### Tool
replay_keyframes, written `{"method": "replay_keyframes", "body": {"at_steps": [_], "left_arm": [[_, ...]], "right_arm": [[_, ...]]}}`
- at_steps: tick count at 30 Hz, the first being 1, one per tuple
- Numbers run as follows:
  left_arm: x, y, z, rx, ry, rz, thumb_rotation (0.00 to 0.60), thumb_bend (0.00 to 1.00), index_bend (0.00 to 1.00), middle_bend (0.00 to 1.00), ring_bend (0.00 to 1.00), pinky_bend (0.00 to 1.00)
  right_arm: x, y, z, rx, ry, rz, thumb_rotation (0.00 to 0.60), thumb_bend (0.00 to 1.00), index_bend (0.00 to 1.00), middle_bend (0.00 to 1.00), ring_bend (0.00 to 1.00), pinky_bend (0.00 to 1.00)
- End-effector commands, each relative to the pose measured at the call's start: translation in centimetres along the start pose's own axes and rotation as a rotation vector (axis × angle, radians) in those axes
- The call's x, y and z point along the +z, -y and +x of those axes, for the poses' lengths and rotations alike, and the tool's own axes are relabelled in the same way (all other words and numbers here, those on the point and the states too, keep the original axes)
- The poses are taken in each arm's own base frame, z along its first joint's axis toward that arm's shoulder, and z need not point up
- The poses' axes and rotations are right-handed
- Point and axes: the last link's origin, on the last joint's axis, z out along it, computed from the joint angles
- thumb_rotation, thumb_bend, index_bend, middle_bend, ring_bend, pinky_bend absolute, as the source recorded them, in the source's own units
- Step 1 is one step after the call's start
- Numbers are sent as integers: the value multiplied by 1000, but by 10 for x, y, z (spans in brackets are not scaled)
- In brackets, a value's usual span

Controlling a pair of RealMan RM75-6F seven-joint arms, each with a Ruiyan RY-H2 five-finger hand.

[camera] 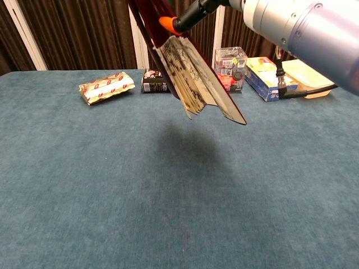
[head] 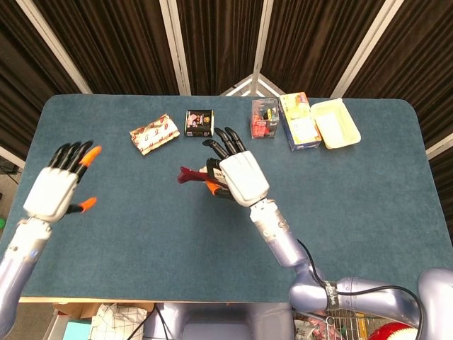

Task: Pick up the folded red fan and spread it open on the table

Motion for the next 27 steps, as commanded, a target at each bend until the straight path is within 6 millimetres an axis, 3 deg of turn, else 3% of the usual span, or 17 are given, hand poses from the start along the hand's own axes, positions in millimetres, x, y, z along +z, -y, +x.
{"method": "replay_keyframes", "body": {"at_steps": [1, 7, 14, 27], "left_arm": [[35, -15, 8, 36, -16, -41, 600, 232, 114, 2, 0, 0], [67, -33, 8, 36, 19, -87, 600, 302, 224, 36, 0, 0], [90, -57, 0, 5, 84, -120, 600, 341, 357, 81, 0, 0], [113, -102, -27, -43, 171, -153, 600, 375, 366, 96, 0, 0]], "right_arm": [[-1, 2, 0, -3, 14, 11, 600, 450, 704, 243, 0, 0], [-3, 6, 3, 2, 24, 22, 600, 449, 709, 246, 0, 0], [-4, 8, 5, 10, 30, 26, 600, 449, 709, 246, 0, 0], [-3, 6, 10, 26, 39, 24, 600, 449, 717, 251, 0, 0]]}}
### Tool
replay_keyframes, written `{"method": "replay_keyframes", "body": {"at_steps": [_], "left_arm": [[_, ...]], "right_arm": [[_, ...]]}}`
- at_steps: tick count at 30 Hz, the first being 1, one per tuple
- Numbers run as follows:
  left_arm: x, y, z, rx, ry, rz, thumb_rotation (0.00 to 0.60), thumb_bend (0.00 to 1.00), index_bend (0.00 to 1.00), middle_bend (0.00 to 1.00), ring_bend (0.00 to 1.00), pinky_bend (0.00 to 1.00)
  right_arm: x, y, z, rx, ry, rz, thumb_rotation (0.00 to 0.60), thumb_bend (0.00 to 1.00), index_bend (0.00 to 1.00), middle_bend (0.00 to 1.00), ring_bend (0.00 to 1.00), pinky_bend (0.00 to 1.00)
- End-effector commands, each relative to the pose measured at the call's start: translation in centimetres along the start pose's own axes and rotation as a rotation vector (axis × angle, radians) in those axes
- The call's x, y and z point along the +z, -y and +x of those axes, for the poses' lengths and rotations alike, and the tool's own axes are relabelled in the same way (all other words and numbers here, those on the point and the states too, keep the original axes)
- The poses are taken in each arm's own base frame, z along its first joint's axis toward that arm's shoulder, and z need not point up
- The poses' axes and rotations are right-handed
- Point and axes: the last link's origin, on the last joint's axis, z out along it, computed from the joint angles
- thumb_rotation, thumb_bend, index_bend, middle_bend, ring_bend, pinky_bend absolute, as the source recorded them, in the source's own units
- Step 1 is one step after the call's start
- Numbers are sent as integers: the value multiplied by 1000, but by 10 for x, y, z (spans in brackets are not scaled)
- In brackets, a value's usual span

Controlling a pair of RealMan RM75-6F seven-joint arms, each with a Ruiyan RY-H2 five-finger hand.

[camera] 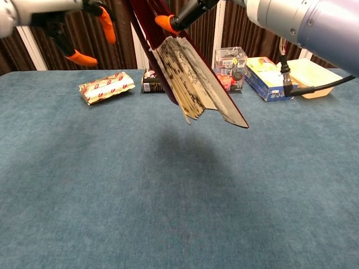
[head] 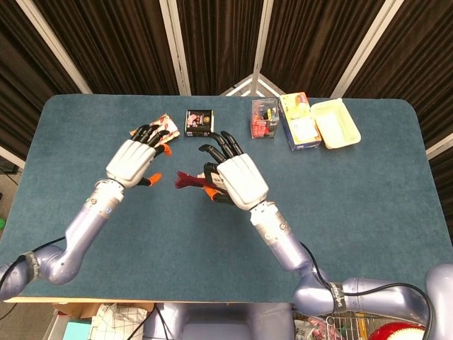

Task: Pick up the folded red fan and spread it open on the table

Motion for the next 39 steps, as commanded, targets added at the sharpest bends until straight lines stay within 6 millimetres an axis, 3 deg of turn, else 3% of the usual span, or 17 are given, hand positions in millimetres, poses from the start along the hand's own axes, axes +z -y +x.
{"method": "replay_keyframes", "body": {"at_steps": [1, 14, 32, 39], "left_arm": [[7, -11, -6, 2, 17, -14, 600, 375, 365, 96, 0, 0], [19, -35, -8, -33, 12, -44, 600, 375, 362, 94, 0, 0], [12, -45, -27, -101, 105, -61, 600, 375, 365, 95, 0, 0], [13, -49, -38, -123, 121, -56, 600, 412, 427, 114, 0, 0]], "right_arm": [[1, 1, 1, 12, 4, 3, 600, 449, 719, 251, 0, 0], [7, 16, 14, 262, 51, -4, 600, 449, 730, 253, 0, 0], [7, 22, 16, 296, 66, -15, 600, 449, 730, 253, 0, 0], [8, 25, 16, 311, 70, -15, 600, 449, 731, 253, 0, 0]]}}
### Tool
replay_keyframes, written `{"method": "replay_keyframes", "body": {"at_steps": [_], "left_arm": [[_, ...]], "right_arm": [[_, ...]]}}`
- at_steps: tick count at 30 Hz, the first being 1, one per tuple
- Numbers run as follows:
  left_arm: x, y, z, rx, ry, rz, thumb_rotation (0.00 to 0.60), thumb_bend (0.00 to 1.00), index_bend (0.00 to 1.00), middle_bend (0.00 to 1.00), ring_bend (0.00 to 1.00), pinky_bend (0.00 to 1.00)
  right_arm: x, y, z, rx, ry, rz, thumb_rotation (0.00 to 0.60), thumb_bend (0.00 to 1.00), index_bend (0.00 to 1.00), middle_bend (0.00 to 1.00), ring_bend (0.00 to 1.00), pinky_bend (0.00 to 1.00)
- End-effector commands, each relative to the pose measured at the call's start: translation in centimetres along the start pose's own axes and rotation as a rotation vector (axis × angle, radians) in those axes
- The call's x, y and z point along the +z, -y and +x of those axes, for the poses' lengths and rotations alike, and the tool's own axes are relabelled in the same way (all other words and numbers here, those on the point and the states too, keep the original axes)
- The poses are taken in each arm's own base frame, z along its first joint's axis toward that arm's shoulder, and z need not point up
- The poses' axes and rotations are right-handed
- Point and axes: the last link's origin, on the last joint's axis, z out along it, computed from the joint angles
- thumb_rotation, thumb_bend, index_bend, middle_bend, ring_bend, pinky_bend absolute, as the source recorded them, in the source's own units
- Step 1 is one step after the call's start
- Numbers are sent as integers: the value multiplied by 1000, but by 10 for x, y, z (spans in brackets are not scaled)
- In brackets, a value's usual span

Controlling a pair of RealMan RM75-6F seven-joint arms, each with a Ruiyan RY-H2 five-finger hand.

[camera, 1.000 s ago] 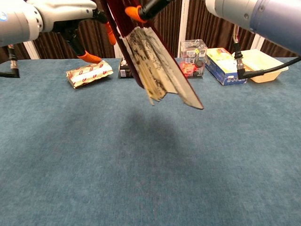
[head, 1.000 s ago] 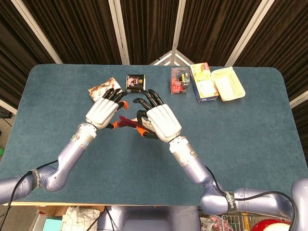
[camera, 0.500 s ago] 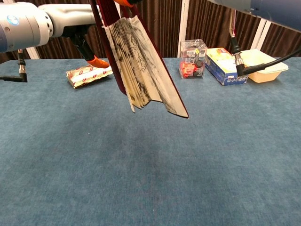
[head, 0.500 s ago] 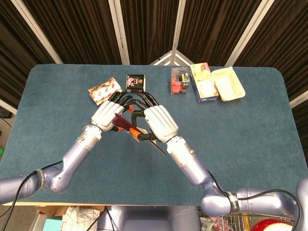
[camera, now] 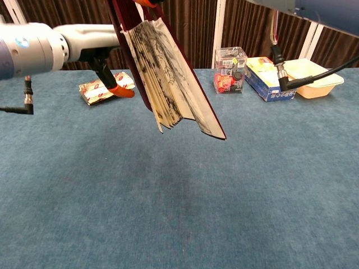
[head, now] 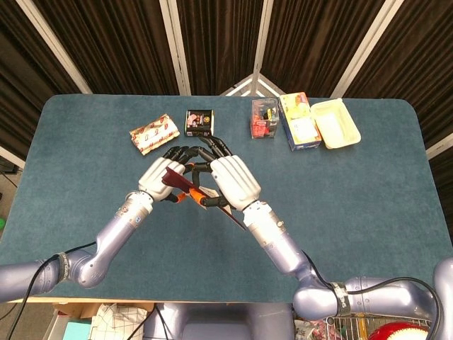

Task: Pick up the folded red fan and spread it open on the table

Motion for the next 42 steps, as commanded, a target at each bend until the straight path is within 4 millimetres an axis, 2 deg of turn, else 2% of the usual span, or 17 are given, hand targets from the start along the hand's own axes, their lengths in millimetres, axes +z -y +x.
{"method": "replay_keyframes", "body": {"at_steps": [1, 5, 11, 13, 20, 29, 35, 42], "left_arm": [[1, -1, -3, -1, 2, 0, 600, 416, 432, 114, 0, 0], [1, -3, -6, -7, 3, -2, 600, 430, 471, 121, 0, 0], [1, -3, -7, -7, -32, 6, 600, 476, 677, 160, 0, 0], [0, -2, -6, -10, -42, 11, 600, 478, 702, 166, 0, 0], [-3, 9, 4, -4, -76, 35, 600, 478, 715, 172, 0, 7], [-14, 36, 26, 21, -129, 97, 600, 478, 717, 176, 0, 7], [-22, 51, 39, 22, -158, 130, 600, 480, 720, 178, 0, 8], [-32, 60, 49, 24, -186, 142, 600, 481, 722, 181, 0, 7]], "right_arm": [[0, 1, 1, 3, -1, 1, 600, 449, 733, 253, 0, 0], [1, 2, 2, 9, -6, 3, 600, 449, 736, 254, 0, 0], [0, 1, 4, 8, -8, 0, 600, 448, 738, 258, 0, 0], [-1, -1, 6, 1, -9, -4, 600, 449, 740, 258, 0, 0], [-5, -13, 10, -46, -14, -20, 600, 449, 749, 260, 0, 0], [-15, -39, 26, -179, -35, -39, 600, 449, 759, 267, 0, 0], [-28, -62, 41, -333, -50, -50, 600, 449, 762, 271, 0, 0], [-49, -85, 55, -480, -78, -76, 600, 449, 775, 283, 0, 0]]}}
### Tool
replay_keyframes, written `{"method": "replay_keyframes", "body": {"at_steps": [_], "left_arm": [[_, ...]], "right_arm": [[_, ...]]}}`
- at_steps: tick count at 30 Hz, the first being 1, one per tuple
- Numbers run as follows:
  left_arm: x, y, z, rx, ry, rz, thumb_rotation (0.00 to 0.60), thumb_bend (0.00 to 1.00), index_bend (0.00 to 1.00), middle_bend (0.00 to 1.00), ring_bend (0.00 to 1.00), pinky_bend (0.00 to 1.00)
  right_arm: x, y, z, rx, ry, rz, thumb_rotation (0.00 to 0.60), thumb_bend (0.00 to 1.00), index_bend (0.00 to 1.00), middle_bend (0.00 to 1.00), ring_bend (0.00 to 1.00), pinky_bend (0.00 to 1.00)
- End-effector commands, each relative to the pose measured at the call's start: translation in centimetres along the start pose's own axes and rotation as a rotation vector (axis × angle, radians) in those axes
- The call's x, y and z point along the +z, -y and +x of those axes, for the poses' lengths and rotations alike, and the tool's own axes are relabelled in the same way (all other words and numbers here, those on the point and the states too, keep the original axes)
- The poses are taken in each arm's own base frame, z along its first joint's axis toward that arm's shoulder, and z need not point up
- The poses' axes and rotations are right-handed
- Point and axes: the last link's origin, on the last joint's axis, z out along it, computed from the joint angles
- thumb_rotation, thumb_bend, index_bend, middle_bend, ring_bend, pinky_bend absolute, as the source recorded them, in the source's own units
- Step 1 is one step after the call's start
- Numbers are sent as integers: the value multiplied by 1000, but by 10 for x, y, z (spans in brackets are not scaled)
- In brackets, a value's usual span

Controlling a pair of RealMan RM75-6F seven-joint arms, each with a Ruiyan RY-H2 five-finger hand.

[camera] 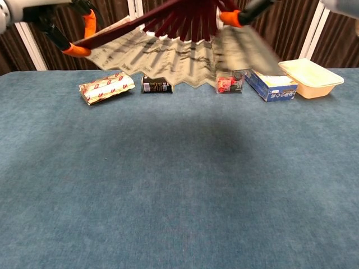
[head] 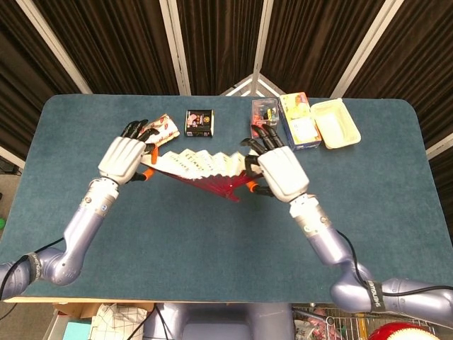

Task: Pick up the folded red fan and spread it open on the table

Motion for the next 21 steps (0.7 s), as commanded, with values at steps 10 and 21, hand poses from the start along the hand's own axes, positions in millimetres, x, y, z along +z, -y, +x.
{"method": "replay_keyframes", "body": {"at_steps": [10, 21], "left_arm": [[-14, 14, 4, 7, -8, 18, 600, 481, 723, 186, 0, 7], [-24, 18, -3, 14, 2, 17, 600, 481, 723, 186, 0, 7]], "right_arm": [[-34, -35, -2, -183, -24, -37, 600, 449, 777, 287, 0, 0], [-64, -50, -16, -185, 26, -66, 600, 450, 777, 288, 0, 0]]}}
